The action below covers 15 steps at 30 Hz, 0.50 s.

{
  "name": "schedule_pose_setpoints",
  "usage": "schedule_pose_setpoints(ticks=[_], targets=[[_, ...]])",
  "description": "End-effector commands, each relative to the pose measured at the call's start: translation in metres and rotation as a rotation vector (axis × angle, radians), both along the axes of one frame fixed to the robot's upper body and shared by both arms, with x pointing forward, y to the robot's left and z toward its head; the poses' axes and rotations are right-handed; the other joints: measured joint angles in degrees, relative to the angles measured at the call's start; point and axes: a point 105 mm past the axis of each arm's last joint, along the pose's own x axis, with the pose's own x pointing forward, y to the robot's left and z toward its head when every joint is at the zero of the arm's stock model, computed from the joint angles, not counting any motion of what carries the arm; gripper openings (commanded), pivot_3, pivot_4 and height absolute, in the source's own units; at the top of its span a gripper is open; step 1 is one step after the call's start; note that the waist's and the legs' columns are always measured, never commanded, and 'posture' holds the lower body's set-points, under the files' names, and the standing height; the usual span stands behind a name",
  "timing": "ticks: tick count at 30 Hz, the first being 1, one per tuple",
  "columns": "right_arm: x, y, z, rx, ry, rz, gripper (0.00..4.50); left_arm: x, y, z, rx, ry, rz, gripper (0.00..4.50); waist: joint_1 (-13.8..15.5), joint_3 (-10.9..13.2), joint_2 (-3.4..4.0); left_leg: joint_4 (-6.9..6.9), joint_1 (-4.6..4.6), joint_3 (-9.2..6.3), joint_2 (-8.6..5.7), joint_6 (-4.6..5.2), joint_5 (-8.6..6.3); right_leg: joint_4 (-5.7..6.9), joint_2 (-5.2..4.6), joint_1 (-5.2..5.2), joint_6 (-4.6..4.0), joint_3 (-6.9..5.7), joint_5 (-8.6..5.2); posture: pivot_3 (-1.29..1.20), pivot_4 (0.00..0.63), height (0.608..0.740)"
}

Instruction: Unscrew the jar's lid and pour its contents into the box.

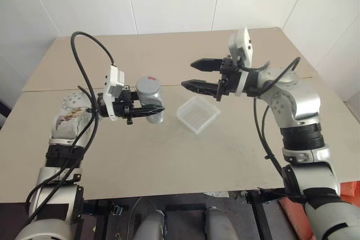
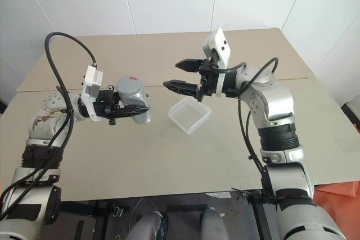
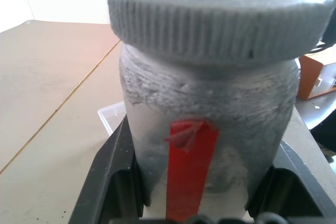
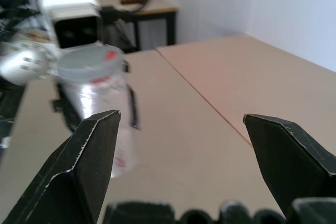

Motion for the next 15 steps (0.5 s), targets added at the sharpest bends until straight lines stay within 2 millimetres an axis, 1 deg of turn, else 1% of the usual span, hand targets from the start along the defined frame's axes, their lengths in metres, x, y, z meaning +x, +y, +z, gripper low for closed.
schedule_pose_setpoints(ticks=[1, 4, 7, 11, 15], targets=[[-0.025, 0.02, 0.026, 0.05, -0.065, 0.128, 4.41, 0.002, 0.0, 0.016, -0.035, -0.046, -0.01, 1.96, -0.08, 0.0, 0.0, 0.0, 0.0, 0.0, 0.0, 0.0, 0.0, 0.0, 0.0, 0.0, 0.0, 0.0, 0.0, 0.0, 0.15, 0.74], [-0.035, 0.046, 0.029, 0.052, -0.067, 0.19, 4.41, 0.005, -0.008, 0.017, -0.047, -0.045, -0.032, 1.96, -0.07, 0.0, 0.0, 0.0, 0.0, -0.01, -0.01, 0.0, 0.0, 0.0, 0.0, 0.0, 0.0, 0.0, 0.0, 0.0, 0.15, 0.74], [-0.035, 0.065, 0.027, 0.044, -0.069, 0.21, 4.41, 0.003, -0.012, 0.019, -0.043, -0.051, -0.067, 1.96, -0.22, 0.0, 0.0, 0.01, 0.0, -0.02, 0.0, 0.0, 0.0, 0.05, 0.0, 0.0, 0.0, -0.01, 0.0, 0.0, 0.15, 0.74], [-0.027, 0.077, 0.027, 0.039, -0.053, 0.207, 4.41, 0.004, -0.013, 0.019, -0.03, -0.059, -0.069, 1.96, -0.24, 0.0, 0.0, 0.01, 0.0, -0.04, -0.02, -0.01, 0.0, 0.06, 0.0, 0.01, 0.0, -0.01, 0.0, 0.0, 0.15, 0.74], [-0.024, 0.086, 0.024, 0.015, -0.058, 0.217, 4.41, 0.004, -0.011, 0.019, -0.029, -0.063, -0.065, 1.96, -0.3, 0.0, 0.0, 0.01, -0.01, -0.05, -0.03, -0.01, 0.01, 0.06, 0.0, -0.01, 0.0, -0.01, 0.0, 0.0, 0.15, 0.74]])
